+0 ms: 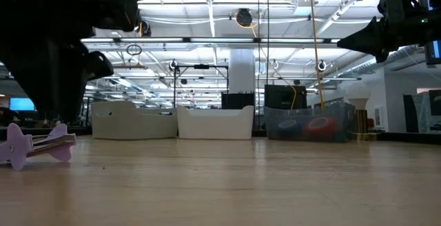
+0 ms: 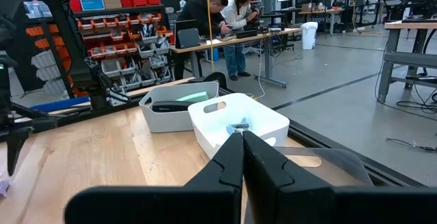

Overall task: Pick and place Stapler, Stapler remover, tape
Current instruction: Put the purple staple remover into the white bin

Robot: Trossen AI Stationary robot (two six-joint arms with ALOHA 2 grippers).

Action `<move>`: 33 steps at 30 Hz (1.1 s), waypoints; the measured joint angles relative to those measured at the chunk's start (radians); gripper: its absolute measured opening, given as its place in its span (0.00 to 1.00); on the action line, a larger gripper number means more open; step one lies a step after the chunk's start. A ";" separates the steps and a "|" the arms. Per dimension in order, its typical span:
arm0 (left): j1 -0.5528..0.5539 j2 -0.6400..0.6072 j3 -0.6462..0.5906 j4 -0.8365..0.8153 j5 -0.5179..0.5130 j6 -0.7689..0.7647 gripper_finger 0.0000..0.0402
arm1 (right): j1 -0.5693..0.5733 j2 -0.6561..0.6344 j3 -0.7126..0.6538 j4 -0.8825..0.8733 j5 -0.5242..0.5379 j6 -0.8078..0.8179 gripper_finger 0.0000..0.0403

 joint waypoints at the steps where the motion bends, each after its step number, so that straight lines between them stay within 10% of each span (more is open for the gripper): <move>1: -0.002 0.000 -0.009 0.014 0.002 -0.007 0.40 | 0.000 0.000 0.000 0.000 0.000 0.000 0.00; 33: 0.003 0.082 -0.035 0.102 0.045 -0.114 0.39 | 0.000 0.000 0.000 -0.029 0.000 -0.004 0.00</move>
